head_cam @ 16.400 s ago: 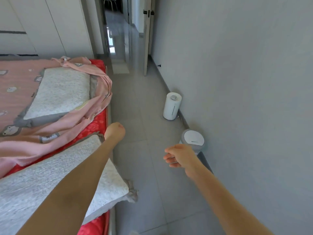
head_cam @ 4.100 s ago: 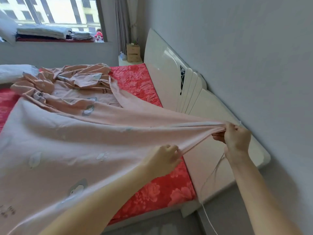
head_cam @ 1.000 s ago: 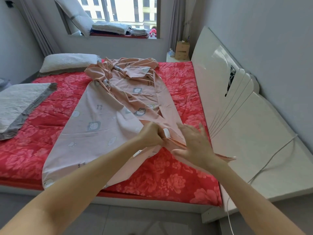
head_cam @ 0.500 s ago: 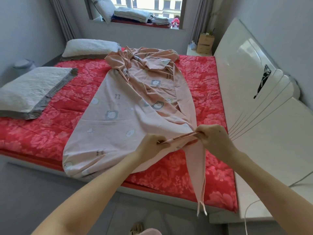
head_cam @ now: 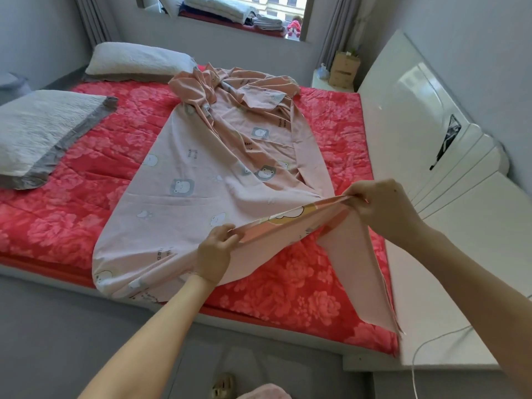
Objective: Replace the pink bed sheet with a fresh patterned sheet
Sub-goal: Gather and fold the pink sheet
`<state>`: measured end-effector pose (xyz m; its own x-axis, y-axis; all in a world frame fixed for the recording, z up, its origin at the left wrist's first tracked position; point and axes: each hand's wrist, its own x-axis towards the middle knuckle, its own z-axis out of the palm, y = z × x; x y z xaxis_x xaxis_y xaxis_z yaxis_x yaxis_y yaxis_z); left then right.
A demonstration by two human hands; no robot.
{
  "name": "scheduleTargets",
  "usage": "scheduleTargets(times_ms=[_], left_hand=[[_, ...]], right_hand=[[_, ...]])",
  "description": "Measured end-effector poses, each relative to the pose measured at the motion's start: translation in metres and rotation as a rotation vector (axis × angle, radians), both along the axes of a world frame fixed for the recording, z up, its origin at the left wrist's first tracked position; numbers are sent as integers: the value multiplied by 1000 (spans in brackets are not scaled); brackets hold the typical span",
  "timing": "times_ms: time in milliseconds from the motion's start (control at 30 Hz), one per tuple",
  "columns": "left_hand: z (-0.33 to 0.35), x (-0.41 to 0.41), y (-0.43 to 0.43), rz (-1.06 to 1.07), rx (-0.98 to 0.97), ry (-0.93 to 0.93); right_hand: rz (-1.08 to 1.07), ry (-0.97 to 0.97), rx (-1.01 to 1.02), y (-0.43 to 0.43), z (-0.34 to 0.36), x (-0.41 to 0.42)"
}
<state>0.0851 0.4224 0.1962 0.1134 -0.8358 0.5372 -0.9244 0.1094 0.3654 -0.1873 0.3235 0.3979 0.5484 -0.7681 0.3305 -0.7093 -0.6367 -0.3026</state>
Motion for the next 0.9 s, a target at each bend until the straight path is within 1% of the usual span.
scheduleTargets(times_ms=[100, 133, 167, 233, 367, 433, 533, 667, 733, 800, 833, 900], left_hand=[[-10, -14, -2, -72, 105, 197], [-13, -17, 0, -117, 153, 233], [-15, -19, 4, -146, 192, 231], [-23, -13, 11, -142, 216, 132], [-39, 18, 27, 83, 291, 3], [-42, 31, 33, 142, 321, -31], [-22, 46, 27, 138, 242, -9], [39, 79, 7, 130, 15, 37], [60, 89, 4, 81, 9, -102], [63, 92, 6, 73, 109, -311], [57, 93, 9, 101, 174, -389], [40, 104, 15, 186, 254, -467]], right_hand=[[4, 9, -38, -1, 4, 3], [-1, 12, -52, -1, 5, 3], [-9, 17, -61, -1, 6, 4], [-41, 17, -80, 0, 8, 4], [-126, -45, -102, -2, 18, -3], [-182, -92, -150, -8, 27, -10], [-271, -145, -198, -17, 40, -29], [-336, -145, -193, -24, 36, -57], [-360, -170, -178, -26, 29, -67], [-371, -211, -184, -27, 26, -69], [-367, -226, -194, -27, 25, -69], [-353, -232, -210, -27, 26, -65]])
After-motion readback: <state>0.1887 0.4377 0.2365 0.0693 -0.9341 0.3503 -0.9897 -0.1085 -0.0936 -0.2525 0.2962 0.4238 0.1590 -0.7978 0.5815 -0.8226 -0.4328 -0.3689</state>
